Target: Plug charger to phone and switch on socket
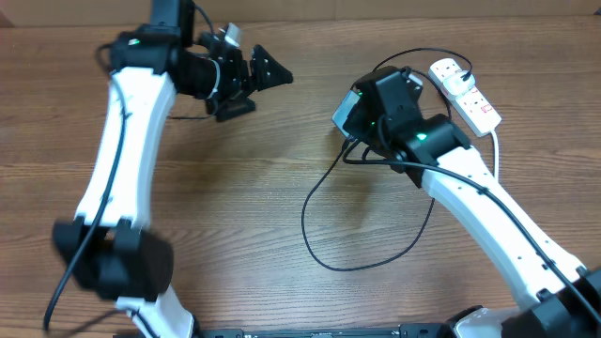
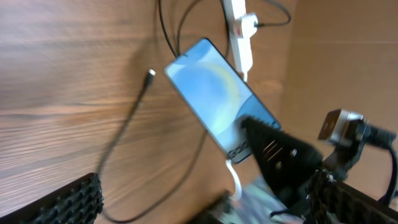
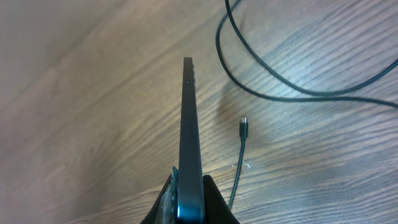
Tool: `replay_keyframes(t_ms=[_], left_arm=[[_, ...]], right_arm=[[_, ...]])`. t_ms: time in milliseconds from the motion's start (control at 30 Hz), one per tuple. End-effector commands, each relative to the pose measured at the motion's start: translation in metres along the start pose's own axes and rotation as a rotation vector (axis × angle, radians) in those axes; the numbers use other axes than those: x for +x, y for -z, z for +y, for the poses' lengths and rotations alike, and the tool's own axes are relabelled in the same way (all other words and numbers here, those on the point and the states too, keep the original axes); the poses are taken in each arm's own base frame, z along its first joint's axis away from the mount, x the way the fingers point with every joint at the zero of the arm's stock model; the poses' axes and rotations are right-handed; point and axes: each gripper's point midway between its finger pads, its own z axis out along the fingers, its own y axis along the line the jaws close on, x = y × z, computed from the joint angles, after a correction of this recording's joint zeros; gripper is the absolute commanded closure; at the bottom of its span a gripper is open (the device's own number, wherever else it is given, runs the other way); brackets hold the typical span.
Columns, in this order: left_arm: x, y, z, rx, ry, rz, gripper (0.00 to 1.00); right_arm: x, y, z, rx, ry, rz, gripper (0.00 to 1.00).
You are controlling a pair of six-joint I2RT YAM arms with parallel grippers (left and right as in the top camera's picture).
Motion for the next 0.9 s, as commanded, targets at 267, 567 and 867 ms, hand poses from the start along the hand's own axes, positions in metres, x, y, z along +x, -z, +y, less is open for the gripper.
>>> replay_keyframes(t_ms=[267, 567, 867], left_arm=[[-0.001, 0.041, 0.027, -0.302, -0.072, -0.162, 0.00], [-0.003, -0.006, 0.024, -0.211, 0.258, -0.089, 0.28], [0.000, -0.037, 0.019, -0.131, 0.633, 0.003, 0.17]], right_arm=[[-0.028, 0.022, 0.013, -0.094, -0.051, -0.060, 0.96], [-0.016, 0.023, 0.028, -0.166, -0.489, 0.054, 0.96], [-0.003, 0.029, 0.048, -0.232, -0.738, 0.200, 0.96]])
